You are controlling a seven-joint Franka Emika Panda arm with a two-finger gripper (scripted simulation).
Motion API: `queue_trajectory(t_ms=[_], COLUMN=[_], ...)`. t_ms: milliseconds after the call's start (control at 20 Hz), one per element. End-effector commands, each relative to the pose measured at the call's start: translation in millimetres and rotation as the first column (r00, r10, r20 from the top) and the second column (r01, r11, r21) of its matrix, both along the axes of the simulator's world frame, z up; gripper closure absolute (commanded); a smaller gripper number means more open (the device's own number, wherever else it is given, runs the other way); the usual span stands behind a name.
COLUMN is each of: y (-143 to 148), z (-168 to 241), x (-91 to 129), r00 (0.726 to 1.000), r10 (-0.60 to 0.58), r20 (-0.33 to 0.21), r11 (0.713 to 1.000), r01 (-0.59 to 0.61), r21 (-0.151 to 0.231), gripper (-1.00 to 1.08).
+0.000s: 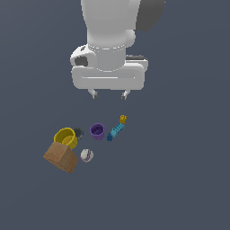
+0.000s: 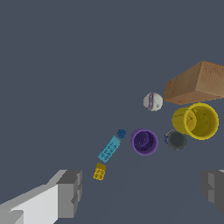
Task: Pick up a designated object from a clutter of objects.
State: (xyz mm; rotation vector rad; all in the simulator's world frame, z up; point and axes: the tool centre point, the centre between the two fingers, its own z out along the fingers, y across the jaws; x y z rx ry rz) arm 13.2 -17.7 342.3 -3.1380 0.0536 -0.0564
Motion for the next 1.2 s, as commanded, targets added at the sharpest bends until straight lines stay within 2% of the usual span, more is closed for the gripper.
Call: queue_trajectory(t_ms=[0,650,1150], y=[0,-6,3], z=[0,13,-20], x=[0,1,-2], r00=[1.000,0.999,1.000], r10=[0.000,0.046,0.012], r20=[0.000,0.022,0.017], r11=[1.000,0.999,1.000], r01=[0.000,-0.046,-0.011], r21=[0.000,-0.024,-0.021], gripper=[-0.92,-0.92,-0.92])
